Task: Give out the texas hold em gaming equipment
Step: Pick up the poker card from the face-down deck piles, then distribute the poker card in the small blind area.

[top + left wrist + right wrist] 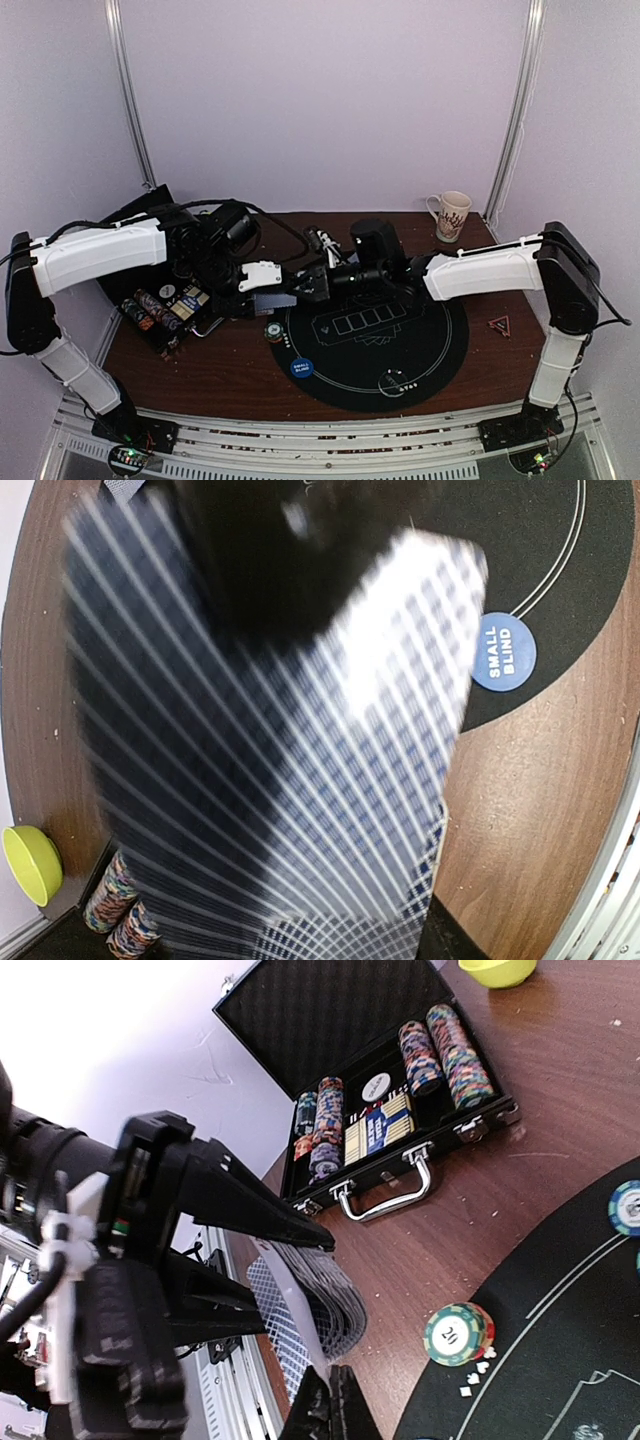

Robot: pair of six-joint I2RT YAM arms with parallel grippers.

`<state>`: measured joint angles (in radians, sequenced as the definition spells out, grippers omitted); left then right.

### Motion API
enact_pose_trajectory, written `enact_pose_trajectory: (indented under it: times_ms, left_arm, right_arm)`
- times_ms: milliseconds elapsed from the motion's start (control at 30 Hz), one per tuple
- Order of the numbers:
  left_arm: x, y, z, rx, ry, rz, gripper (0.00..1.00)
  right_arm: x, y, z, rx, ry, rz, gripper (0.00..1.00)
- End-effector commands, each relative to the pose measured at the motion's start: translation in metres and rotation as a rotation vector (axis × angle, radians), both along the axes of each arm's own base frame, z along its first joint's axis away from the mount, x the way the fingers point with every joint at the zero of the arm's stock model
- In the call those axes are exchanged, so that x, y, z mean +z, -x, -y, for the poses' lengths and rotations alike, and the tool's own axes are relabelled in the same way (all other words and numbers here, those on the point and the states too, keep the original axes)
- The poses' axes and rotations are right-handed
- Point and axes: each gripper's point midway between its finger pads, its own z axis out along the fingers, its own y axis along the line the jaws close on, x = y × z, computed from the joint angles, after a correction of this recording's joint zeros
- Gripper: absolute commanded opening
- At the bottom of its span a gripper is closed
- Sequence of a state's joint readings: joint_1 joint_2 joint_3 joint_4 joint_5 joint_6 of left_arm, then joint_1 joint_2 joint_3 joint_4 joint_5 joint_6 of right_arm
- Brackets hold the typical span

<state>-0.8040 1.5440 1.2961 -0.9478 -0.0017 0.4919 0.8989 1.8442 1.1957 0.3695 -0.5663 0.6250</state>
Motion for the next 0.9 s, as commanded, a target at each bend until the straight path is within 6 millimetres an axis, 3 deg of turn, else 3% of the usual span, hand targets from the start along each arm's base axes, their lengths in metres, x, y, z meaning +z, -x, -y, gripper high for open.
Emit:
enact_pose_trajectory:
  times_ms: [0,100,333,533,633,767,867]
  left_arm:
    - [0.004,-0.002,-0.003,0.006,0.007,0.019,0.47]
    - [0.006,-0.003,-0.003,0.007,0.012,0.024,0.48]
    - [0.01,-0.006,0.001,0.008,0.029,0.032,0.47]
    - [0.01,-0.006,-0.003,0.009,0.021,0.037,0.48]
    - [0.012,-0.005,-0.004,0.012,0.024,0.037,0.48]
    - [0.011,-0.003,-0.007,0.018,0.022,0.034,0.48]
    - [0.013,-0.003,-0.009,0.022,0.022,0.039,0.47]
  right_arm:
    - [0.021,-0.004,0.025,-0.016,-0.002,0.039,0.0]
    - [0.026,-0.004,0.036,-0.022,-0.005,0.042,0.0]
    - [0.024,0.004,0.03,0.03,-0.049,-0.006,0.0]
    - [0.012,0.012,0.05,0.072,0.043,0.007,0.0]
    - [-0.02,0.032,0.068,0.138,0.185,-0.021,0.0]
    - [-0.027,0.066,0.081,0.234,0.159,-0.078,0.0]
    - [-0.047,0.089,0.082,0.282,0.195,-0.125,0.0]
